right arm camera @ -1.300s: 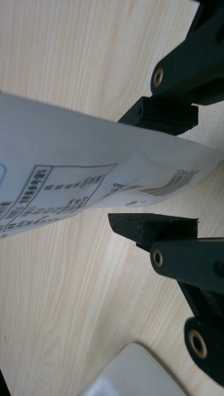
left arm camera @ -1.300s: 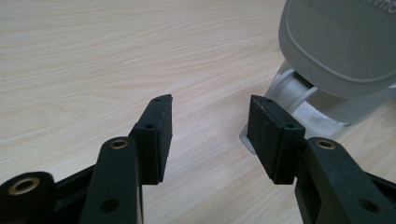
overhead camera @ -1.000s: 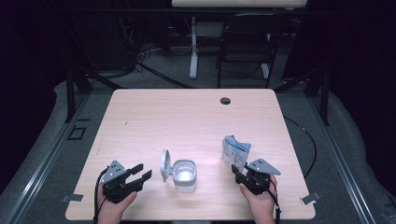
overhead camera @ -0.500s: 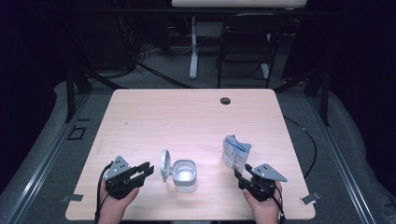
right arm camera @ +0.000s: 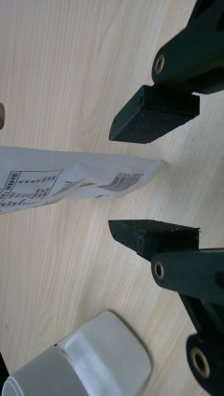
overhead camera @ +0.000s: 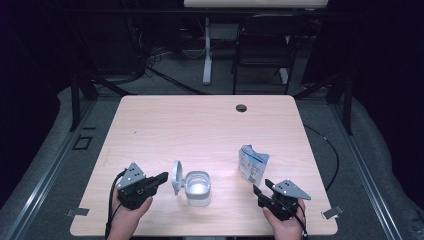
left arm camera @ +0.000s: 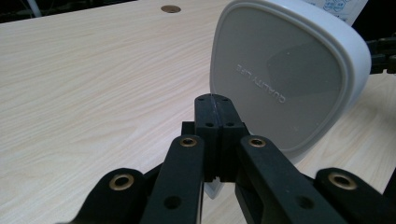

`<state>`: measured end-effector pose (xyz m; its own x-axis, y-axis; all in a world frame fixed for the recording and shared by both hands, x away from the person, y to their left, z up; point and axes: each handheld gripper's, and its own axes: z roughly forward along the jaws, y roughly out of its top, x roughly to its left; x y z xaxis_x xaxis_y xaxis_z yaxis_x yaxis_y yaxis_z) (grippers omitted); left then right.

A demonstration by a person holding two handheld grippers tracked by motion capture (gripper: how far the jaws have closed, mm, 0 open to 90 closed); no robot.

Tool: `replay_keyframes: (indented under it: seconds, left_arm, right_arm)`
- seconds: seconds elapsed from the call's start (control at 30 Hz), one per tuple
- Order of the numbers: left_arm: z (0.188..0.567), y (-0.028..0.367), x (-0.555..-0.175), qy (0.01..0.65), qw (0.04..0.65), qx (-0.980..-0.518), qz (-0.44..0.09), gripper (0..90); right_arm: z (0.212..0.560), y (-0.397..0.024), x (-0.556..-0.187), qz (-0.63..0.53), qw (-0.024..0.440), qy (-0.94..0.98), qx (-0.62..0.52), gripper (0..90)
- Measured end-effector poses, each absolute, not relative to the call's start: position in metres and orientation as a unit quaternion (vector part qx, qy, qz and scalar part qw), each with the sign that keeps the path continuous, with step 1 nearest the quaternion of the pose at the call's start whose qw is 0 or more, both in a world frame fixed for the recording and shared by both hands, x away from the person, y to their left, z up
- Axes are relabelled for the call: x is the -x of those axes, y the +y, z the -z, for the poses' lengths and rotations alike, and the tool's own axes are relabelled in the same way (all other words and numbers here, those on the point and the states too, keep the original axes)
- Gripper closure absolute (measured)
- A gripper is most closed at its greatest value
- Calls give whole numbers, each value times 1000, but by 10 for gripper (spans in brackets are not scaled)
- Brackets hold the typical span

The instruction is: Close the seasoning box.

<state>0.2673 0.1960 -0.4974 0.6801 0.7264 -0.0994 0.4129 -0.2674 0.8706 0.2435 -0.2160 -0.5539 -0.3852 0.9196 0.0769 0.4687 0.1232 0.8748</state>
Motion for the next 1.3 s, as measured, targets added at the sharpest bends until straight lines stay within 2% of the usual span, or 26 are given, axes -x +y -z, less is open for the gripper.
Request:
replay_keyframes:
  seconds: [1.3]
  left_arm:
    - [485,177,-264,344,484,-789,-159,900]
  right_arm:
    - [548,-216,-223,-452,266,695,-492,491]
